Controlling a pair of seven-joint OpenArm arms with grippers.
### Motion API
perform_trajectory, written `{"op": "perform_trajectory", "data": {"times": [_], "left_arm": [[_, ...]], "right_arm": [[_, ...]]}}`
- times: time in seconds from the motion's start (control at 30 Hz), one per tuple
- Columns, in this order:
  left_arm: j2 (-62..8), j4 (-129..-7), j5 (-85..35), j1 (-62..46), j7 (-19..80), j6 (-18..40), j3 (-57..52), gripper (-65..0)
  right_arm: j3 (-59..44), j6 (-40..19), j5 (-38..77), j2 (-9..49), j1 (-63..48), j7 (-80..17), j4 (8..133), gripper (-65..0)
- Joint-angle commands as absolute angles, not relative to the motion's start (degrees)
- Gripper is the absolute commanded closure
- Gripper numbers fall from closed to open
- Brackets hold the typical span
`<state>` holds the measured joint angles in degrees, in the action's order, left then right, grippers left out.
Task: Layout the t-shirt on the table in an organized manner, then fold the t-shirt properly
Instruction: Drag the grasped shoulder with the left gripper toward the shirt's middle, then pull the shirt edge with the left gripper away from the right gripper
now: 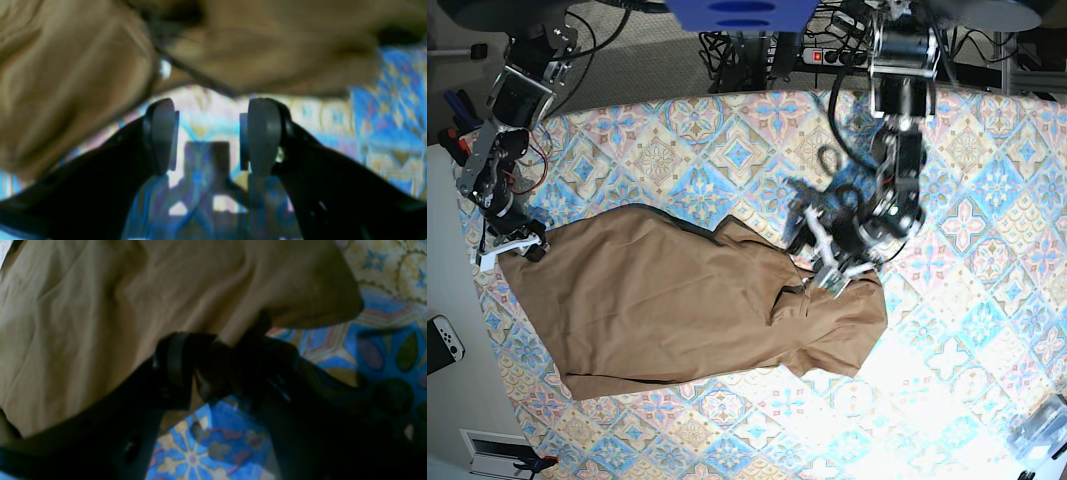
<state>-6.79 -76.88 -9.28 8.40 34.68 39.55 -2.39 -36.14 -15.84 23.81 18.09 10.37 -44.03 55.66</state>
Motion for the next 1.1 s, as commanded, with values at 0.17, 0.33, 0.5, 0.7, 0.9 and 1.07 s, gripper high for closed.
{"op": "perform_trajectory", "data": {"times": [0.17,0.33,0.5,0.7,0.9,1.07], "left_arm": [[-5.1,-76.8,-10.8,11.9,32.9,40.0,-0.4,-33.7],[-5.1,-68.7,-10.9,15.2,32.7,40.0,3.8,-33.1],[-5.0,-64.0,-11.3,17.1,32.7,40.0,4.2,-12.5],[-5.1,-65.2,-11.4,16.6,33.0,40.0,4.1,0.0],[-6.2,-85.0,-11.4,7.8,42.7,40.0,4.1,0.0],[-6.5,-101.6,-10.9,1.6,53.8,40.0,4.1,0.0]], "right_arm": [[-35.6,-16.0,23.1,17.9,10.5,-48.0,55.4,-22.8],[-35.7,-16.0,23.1,17.9,10.5,-48.0,55.4,-22.8],[-35.7,-16.0,23.1,17.9,10.5,-48.0,55.4,-22.8],[-35.7,-16.0,23.1,17.9,10.5,-48.0,55.4,-22.8],[-35.7,-16.0,23.1,17.9,10.5,-47.9,55.4,-22.8],[-35.7,-16.0,23.2,17.9,10.5,-47.9,55.4,-22.8]]}}
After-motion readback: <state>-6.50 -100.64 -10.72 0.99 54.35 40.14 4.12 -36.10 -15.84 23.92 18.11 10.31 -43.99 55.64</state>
